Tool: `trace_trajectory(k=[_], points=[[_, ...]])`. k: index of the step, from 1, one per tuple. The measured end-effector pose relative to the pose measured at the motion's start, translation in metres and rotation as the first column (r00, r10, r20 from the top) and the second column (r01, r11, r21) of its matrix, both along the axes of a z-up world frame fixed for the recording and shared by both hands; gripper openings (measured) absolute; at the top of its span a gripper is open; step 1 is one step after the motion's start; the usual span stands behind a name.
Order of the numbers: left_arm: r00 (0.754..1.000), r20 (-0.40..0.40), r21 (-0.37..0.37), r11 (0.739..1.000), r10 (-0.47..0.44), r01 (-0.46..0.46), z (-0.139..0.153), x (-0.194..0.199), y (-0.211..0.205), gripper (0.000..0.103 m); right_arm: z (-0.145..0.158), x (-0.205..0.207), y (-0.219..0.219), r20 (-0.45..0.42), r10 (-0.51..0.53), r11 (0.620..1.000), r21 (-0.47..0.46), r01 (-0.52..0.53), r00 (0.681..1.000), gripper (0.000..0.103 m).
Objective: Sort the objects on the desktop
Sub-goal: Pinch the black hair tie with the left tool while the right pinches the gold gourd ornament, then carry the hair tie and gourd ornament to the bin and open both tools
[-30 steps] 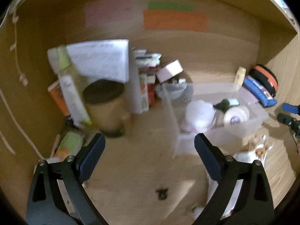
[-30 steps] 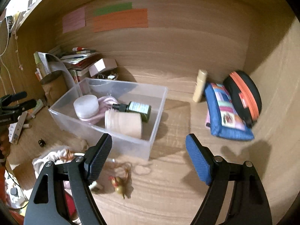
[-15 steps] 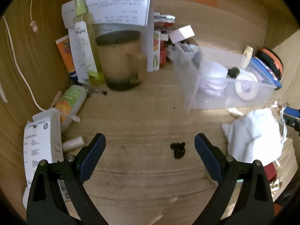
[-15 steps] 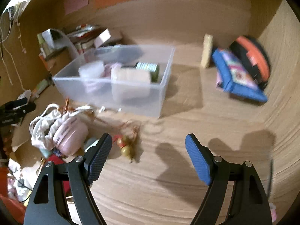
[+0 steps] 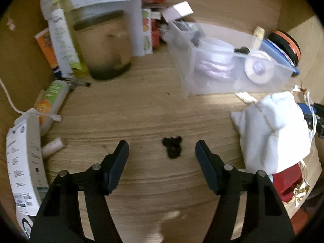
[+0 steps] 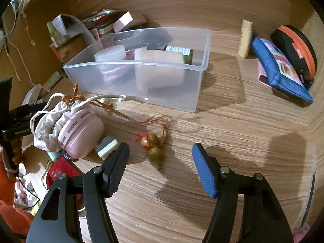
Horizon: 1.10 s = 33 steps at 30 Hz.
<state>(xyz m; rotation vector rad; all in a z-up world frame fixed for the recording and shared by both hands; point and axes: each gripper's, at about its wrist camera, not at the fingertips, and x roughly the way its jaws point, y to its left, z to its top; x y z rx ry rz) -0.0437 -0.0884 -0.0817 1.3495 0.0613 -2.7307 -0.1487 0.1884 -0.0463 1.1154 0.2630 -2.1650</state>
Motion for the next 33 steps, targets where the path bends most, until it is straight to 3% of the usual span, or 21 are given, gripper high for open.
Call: trace_trajectory(k=[4, 12, 14, 22, 33], points=[[1.000, 0.021, -0.020, 1.000, 0.005, -0.004, -0.002, -0.004, 0.003, 0.067, 0.000, 0.000, -0.004, -0.006, 0.020, 1.000, 0.010, -0.020, 1.000, 0.056], [1.000, -0.002, -0.011, 1.000, 0.011, -0.011, -0.001, -0.005, 0.001, 0.021, -0.007, -0.004, -0.011, 0.007, 0.051, 0.998, 0.027, -0.051, 0.999, 0.026], [1.000, -0.009, -0.013, 1.000, 0.018, -0.018, -0.001, -0.005, 0.000, 0.020, -0.008, -0.004, -0.013, 0.006, 0.059, 0.998, 0.023, -0.059, 0.998, 0.020], [0.997, -0.066, -0.016, 0.999, 0.036, -0.037, 0.015, 0.000, -0.001, 0.020, -0.002, -0.004, -0.006, -0.017, 0.035, 0.999, -0.014, -0.036, 0.999, 0.019], [0.979, -0.200, -0.027, 0.999, 0.035, -0.042, 0.055, -0.008, 0.007, 0.020, 0.051, -0.012, 0.027, -0.124, -0.073, 0.992, -0.115, 0.058, 0.990, 0.019]])
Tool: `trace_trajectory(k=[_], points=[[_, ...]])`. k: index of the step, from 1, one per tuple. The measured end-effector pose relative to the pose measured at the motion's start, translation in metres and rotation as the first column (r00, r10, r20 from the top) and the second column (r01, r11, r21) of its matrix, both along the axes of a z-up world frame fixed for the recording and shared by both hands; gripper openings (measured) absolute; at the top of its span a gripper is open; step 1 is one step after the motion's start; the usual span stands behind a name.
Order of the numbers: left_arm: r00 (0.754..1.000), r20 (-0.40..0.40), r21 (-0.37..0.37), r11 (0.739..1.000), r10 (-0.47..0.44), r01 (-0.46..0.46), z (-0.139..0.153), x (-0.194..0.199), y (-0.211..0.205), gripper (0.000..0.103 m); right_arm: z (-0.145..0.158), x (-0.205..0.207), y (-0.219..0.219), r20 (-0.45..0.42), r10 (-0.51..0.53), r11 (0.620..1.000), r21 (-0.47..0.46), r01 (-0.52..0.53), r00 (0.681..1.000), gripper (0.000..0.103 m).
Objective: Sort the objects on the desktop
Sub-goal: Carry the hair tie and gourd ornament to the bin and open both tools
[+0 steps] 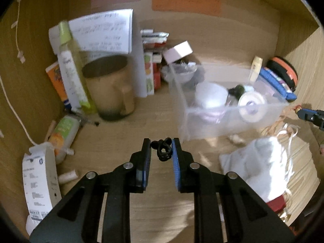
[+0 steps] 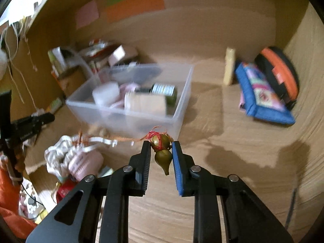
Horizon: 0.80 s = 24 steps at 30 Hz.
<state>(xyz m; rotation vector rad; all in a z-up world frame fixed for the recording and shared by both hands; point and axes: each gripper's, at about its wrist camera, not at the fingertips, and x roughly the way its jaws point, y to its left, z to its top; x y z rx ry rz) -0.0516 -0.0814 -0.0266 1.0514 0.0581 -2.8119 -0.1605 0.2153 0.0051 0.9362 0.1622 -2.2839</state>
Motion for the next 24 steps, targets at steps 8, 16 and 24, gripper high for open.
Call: trace_trajectory(k=[8, 16, 24], points=[[0.998, -0.062, 0.019, 0.999, -0.024, 0.026, 0.023, -0.024, 0.013, 0.020, 0.033, -0.008, -0.001, -0.096, -0.001, 1.000, -0.019, -0.001, 0.995, 0.019], [0.998, -0.050, 0.044, 0.998, -0.036, 0.039, 0.027, -0.057, 0.020, 0.020, 0.025, -0.027, -0.022, -0.085, 0.056, 0.998, -0.017, -0.058, 0.995, 0.019], [0.996, 0.001, 0.058, 0.994, -0.091, 0.091, 0.008, -0.084, 0.030, 0.020, 0.005, -0.053, -0.034, -0.023, 0.080, 0.997, 0.003, -0.080, 0.996, 0.019]])
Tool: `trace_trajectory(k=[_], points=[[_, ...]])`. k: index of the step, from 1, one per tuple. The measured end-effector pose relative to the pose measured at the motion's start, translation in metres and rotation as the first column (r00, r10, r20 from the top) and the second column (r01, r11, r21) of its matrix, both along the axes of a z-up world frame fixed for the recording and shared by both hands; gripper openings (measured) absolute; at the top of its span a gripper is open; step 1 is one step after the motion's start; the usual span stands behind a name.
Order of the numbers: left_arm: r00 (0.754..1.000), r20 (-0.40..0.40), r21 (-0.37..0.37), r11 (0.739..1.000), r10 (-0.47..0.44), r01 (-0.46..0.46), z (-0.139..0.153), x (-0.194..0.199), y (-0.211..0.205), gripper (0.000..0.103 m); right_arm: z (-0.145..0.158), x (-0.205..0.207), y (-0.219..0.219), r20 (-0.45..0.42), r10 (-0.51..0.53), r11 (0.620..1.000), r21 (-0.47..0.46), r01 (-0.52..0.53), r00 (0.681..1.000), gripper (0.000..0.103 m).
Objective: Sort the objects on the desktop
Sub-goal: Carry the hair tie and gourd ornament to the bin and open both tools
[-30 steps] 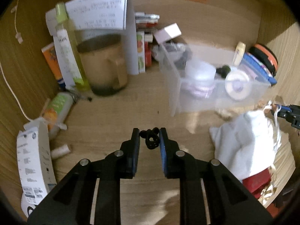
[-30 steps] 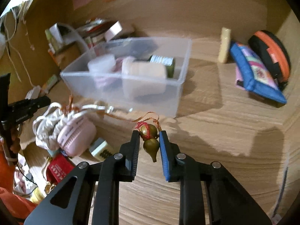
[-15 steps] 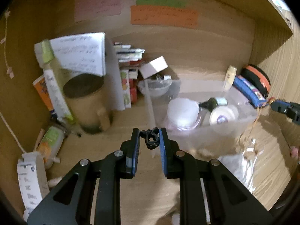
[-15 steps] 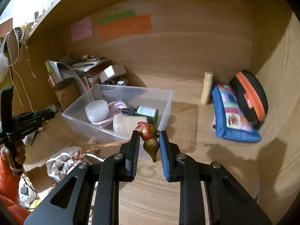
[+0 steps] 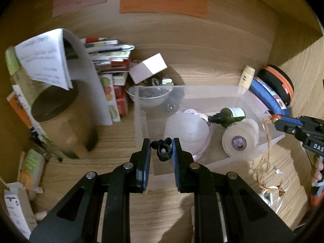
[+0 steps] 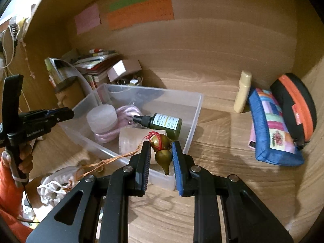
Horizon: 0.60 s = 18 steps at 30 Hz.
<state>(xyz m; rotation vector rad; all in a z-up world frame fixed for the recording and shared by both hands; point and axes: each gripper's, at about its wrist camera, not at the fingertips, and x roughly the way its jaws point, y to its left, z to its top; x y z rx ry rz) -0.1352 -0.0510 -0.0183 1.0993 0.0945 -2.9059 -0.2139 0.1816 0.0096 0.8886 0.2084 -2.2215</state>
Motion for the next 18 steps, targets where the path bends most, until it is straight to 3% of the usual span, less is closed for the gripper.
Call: trace_trajectory(k=[4, 15, 18], points=[[0.999, -0.042, 0.010, 1.000, -0.024, 0.024, -0.001, -0.001, 0.004, 0.020, -0.007, -0.007, -0.006, 0.023, 0.013, 1.000, 0.018, -0.014, 1.000, 0.019], [1.000, -0.002, -0.075, 0.997, -0.011, 0.011, -0.007, -0.012, 0.010, 0.020, -0.013, -0.010, -0.016, 0.033, 0.037, 0.998, 0.048, -0.038, 0.999, 0.019], [0.999, 0.008, -0.056, 0.998, -0.035, 0.035, -0.006, -0.011, 0.010, 0.020, -0.013, -0.009, -0.018, 0.035, 0.040, 0.998, 0.052, -0.042, 0.999, 0.019]])
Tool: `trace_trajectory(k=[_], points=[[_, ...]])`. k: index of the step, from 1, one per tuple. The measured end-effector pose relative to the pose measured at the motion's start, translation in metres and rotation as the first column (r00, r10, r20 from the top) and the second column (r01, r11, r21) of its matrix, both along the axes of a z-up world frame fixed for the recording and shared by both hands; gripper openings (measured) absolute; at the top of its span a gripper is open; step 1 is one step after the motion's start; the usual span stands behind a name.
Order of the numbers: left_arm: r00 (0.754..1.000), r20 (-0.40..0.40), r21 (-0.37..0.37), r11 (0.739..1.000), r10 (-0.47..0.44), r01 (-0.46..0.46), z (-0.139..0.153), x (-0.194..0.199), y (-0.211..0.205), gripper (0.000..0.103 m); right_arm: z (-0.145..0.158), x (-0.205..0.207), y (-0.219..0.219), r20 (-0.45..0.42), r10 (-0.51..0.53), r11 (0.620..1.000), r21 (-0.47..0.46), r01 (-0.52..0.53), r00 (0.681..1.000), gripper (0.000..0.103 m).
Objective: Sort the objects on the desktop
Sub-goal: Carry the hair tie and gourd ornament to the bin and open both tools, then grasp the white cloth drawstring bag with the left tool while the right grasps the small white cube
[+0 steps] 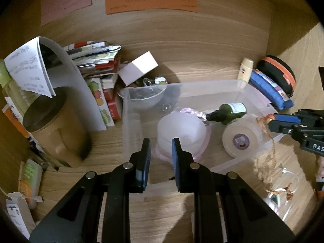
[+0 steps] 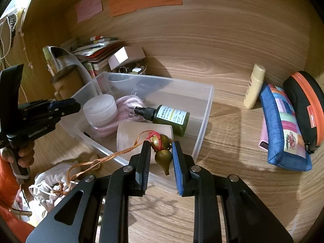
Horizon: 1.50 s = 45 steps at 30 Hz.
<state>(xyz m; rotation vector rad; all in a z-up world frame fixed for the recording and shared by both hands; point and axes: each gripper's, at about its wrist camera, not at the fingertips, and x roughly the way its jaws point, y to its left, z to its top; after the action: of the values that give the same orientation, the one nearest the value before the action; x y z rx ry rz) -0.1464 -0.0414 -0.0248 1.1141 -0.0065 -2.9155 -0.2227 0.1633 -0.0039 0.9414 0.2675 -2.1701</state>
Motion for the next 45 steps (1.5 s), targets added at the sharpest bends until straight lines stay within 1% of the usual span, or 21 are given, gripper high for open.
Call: trace_trajectory(k=[3, 7, 9, 10, 12, 15, 17, 22, 27, 29, 30, 31, 32, 36, 40, 45], points=[[1.000, -0.003, 0.010, 1.000, -0.017, 0.017, 0.003, 0.003, 0.001, 0.021, 0.001, 0.003, -0.002, -0.017, -0.009, 1.000, 0.014, 0.009, 1.000, 0.019], [1.000, -0.003, 0.053, 0.998, -0.020, 0.021, 0.010, 0.006, -0.002, 0.026, 0.003, 0.007, -0.002, -0.019, -0.016, 1.000, 0.021, 0.016, 1.000, 0.021], [1.000, -0.002, 0.059, 0.998, -0.010, 0.010, 0.013, 0.009, -0.005, 0.026, 0.005, 0.009, 0.000, -0.019, -0.018, 1.000, 0.018, 0.018, 1.000, 0.026], [1.000, -0.004, 0.064, 0.998, -0.009, 0.009, 0.014, 0.011, -0.005, 0.026, 0.006, 0.010, 0.001, -0.022, -0.022, 1.000, 0.017, 0.022, 1.000, 0.032], [1.000, 0.001, 0.085, 0.996, -0.011, 0.011, 0.017, 0.015, -0.007, 0.026, 0.008, 0.013, 0.003, -0.033, -0.030, 0.999, 0.013, 0.030, 0.999, 0.038], [1.000, 0.015, 0.108, 0.994, -0.002, 0.001, 0.019, 0.022, -0.010, 0.031, 0.013, 0.020, 0.007, -0.044, -0.038, 0.999, 0.006, 0.039, 0.998, 0.044], [1.000, 0.015, 0.107, 0.994, 0.004, -0.005, 0.019, 0.029, -0.011, 0.032, 0.016, 0.024, 0.010, -0.045, -0.045, 0.999, -0.005, 0.045, 0.998, 0.049], [1.000, 0.023, 0.090, 0.996, -0.009, 0.007, 0.016, 0.046, -0.009, 0.033, 0.025, 0.044, 0.016, -0.069, -0.039, 0.999, -0.029, 0.037, 0.997, 0.050], [1.000, -0.002, 0.044, 0.999, -0.013, 0.013, 0.019, 0.076, -0.007, 0.033, 0.028, 0.064, 0.020, -0.088, -0.022, 0.999, -0.027, 0.020, 0.996, 0.050], [1.000, -0.005, 0.019, 1.000, -0.007, 0.007, 0.020, 0.089, -0.005, 0.043, 0.028, 0.071, 0.022, -0.089, -0.018, 1.000, -0.022, 0.016, 0.996, 0.054], [1.000, -0.010, 0.013, 1.000, -0.004, 0.004, 0.021, 0.094, -0.005, 0.052, 0.028, 0.074, 0.023, -0.089, -0.016, 1.000, -0.020, 0.014, 0.996, 0.056], [1.000, -0.018, 0.007, 1.000, 0.000, 0.000, 0.021, 0.101, -0.005, 0.057, 0.027, 0.077, 0.024, -0.088, -0.016, 1.000, -0.019, 0.014, 0.996, 0.059], [1.000, -0.021, 0.002, 1.000, -0.001, 0.001, 0.021, 0.107, -0.004, 0.059, 0.027, 0.079, 0.025, -0.087, -0.018, 1.000, -0.021, 0.016, 0.996, 0.061], [1.000, -0.011, -0.001, 1.000, -0.014, 0.014, 0.015, 0.123, 0.000, 0.061, 0.023, 0.089, 0.030, -0.072, -0.011, 1.000, -0.022, 0.009, 0.997, 0.061], [0.998, 0.009, 0.000, 0.998, -0.058, 0.058, 0.007, 0.136, 0.008, 0.063, 0.016, 0.097, 0.031, -0.050, 0.008, 1.000, -0.003, -0.009, 0.999, 0.061], [0.993, 0.016, -0.002, 0.993, -0.116, 0.116, 0.000, 0.150, 0.025, 0.065, 0.005, 0.108, 0.030, -0.033, 0.030, 0.999, 0.031, -0.029, 0.999, 0.061]])
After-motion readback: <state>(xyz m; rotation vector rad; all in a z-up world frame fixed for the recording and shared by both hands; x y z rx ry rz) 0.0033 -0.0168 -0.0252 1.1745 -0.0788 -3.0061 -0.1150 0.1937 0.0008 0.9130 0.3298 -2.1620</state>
